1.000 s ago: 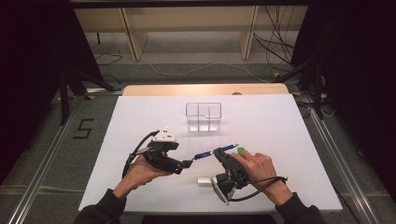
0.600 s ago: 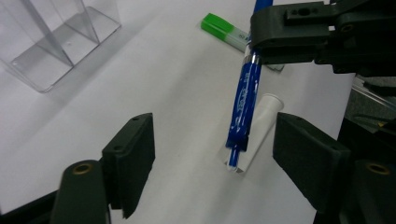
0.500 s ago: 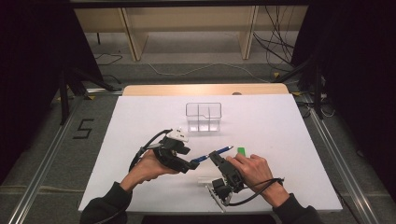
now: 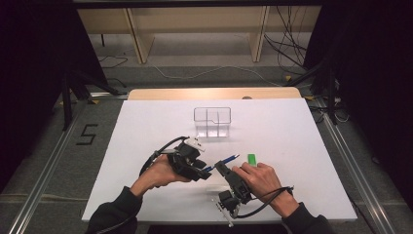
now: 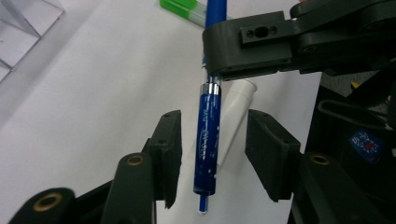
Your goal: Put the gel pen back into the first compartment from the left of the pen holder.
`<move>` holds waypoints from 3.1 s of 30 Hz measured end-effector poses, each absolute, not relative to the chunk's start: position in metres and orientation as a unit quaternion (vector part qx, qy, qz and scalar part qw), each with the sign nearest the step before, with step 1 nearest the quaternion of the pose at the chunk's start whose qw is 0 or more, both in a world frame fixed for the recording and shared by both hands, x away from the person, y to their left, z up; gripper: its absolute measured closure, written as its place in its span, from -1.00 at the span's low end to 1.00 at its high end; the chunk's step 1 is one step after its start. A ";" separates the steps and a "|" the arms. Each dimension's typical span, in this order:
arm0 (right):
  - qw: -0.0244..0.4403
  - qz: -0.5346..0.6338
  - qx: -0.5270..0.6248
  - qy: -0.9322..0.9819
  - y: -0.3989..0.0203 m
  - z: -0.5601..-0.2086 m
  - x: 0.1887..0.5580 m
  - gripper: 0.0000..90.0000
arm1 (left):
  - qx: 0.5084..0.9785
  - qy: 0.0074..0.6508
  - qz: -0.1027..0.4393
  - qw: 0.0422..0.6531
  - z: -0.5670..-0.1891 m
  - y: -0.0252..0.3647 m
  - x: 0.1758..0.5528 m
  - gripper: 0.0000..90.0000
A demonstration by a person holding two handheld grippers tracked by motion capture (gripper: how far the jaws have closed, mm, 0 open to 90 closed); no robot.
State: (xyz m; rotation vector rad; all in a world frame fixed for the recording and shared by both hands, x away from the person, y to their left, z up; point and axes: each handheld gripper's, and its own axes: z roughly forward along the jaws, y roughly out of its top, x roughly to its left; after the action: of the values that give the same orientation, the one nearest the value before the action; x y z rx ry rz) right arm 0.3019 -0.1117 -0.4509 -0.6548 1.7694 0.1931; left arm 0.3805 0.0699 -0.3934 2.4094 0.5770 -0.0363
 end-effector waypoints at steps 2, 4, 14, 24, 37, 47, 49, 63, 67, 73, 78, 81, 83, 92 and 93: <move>0.584 0.082 -0.281 0.757 -0.112 -0.452 0.301 0.78 | 0.921 0.217 -0.020 0.323 -0.394 0.068 0.381 0.27; 0.580 0.080 -0.281 0.760 -0.111 -0.453 0.300 0.78 | 0.922 0.216 -0.021 0.320 -0.394 0.066 0.383 0.33; 0.579 0.089 -0.289 0.757 -0.110 -0.453 0.298 0.78 | 0.932 0.205 -0.032 0.297 -0.396 0.058 0.385 0.53; 0.577 0.087 -0.299 0.755 -0.109 -0.455 0.297 0.78 | 0.934 0.209 -0.039 0.286 -0.400 0.056 0.387 0.60; 0.574 0.086 -0.310 0.753 -0.108 -0.457 0.295 0.78 | 0.937 0.211 -0.050 0.275 -0.402 0.052 0.390 0.72; 0.572 0.083 -0.322 0.750 -0.107 -0.458 0.294 0.78 | 0.940 0.210 -0.058 0.261 -0.402 0.051 0.392 0.75; 0.571 0.084 -0.321 0.751 -0.107 -0.458 0.294 0.78 | 0.940 0.210 -0.057 0.261 -0.402 0.050 0.391 0.75; 0.580 0.104 -0.291 0.753 -0.120 -0.451 0.294 0.25 | 0.939 0.215 -0.051 0.265 -0.401 0.058 0.393 0.76; 0.576 0.119 -0.261 0.765 -0.128 -0.448 0.295 0.11 | 0.932 0.228 -0.043 0.278 -0.400 0.067 0.397 0.76; 0.531 0.189 -0.122 0.817 -0.141 -0.442 0.304 -0.04 | 0.909 0.263 -0.018 0.322 -0.396 0.080 0.403 0.76; 0.456 0.254 0.009 0.853 -0.151 -0.437 0.315 -0.12 | 0.890 0.282 0.010 0.358 -0.394 0.088 0.406 0.76; 0.412 0.281 0.059 0.865 -0.157 -0.435 0.319 -0.13 | 0.880 0.293 0.026 0.372 -0.393 0.091 0.407 0.76; 0.377 0.308 0.098 0.868 -0.160 -0.434 0.323 -0.16 | 0.875 0.296 0.032 0.382 -0.393 0.092 0.407 0.76; 0.235 0.410 0.240 0.848 -0.181 -0.428 0.336 -0.28 | 0.839 0.313 0.080 0.439 -0.392 0.098 0.407 0.76; 0.225 0.417 0.251 0.844 -0.183 -0.428 0.336 -0.30 | 0.835 0.314 0.083 0.445 -0.392 0.099 0.408 0.76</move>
State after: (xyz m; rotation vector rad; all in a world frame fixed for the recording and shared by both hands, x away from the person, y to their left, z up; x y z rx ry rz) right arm 0.3361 -0.1830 -0.4281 0.6933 2.3276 1.1512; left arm 0.4080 0.0992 -0.3915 2.0680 0.7777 0.2068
